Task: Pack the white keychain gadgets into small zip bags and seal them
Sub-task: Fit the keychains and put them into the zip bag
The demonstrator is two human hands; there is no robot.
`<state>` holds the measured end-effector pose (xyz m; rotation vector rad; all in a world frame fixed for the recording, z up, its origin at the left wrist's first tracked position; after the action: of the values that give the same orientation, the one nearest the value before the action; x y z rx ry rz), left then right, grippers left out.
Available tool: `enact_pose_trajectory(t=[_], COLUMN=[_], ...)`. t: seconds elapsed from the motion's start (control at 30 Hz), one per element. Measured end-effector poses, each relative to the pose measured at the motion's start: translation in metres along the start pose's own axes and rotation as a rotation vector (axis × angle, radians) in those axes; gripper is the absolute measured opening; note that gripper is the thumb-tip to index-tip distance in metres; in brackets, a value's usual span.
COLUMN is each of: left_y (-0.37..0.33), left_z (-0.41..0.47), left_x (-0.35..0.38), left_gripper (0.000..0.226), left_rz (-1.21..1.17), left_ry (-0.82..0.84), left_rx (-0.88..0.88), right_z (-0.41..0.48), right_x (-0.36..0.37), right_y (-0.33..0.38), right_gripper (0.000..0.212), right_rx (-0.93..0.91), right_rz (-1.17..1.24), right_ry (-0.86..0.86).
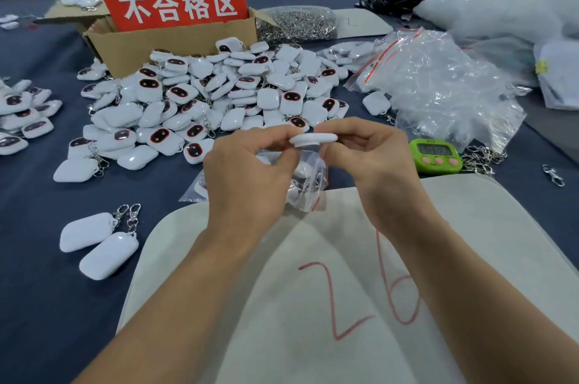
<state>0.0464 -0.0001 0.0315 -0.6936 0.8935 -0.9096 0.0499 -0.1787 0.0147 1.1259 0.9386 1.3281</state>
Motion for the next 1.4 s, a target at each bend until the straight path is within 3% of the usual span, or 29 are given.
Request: enact_pose_trajectory(t=[0.23, 0.43, 0.77, 0.93, 1.2, 1.33, 1.4], left_y=[0.001, 0.008, 0.006, 0.008, 0.008, 0.004, 0.002], left_z=[-0.002, -0.001, 0.005, 0.003, 0.004, -0.001, -0.003], left_x=[0.006, 0.009, 0.01, 0.012, 0.018, 0.018, 0.02], left_gripper=[0.04, 0.033, 0.057, 0.031, 0.049, 0.021, 0.017], left_rz=[-0.044, -0.177, -0.19, -0.266, -0.19, -0.243, -0.284], left_ry=[0.063, 0.062, 0.02, 0.044, 0.106, 0.066, 0.094], left_rx=[-0.035, -0.103, -0.063, -0.091, -0.063, -0.099, -0.11], right_z=[0.001, 0.0, 0.007, 0.012, 0.01, 0.009, 0.01], right_x=[-0.011, -0.009, -0.008, -0.012, -0.009, -0.012, -0.016], right_y=[0.015, 0.015, -0.005, -0.001, 0.004, 0.004, 0.006], right_gripper=[0.034, 0.044, 0.047, 0.038, 0.045, 0.045, 0.049], right_rx=[-0.153, -0.212, -0.048, -0.052, -0.027, -0.034, -0.057], right_rz=[-0.161, -0.205, -0.05, -0.015, 0.014, 0.013, -0.003], right_ry=[-0.134, -0.14, -0.051, -0.036, -0.028, -0.088, -0.142])
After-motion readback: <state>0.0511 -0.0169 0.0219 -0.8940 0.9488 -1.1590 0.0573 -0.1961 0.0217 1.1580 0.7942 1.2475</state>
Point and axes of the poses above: each hand's wrist, its own z-axis towards the middle knuckle, its own x-axis out of the palm, y = z × x, the point moved 8 cm from there along z, towards the middle knuckle, and after that the axes turned 1 degree about y, right-handed, at the moved point
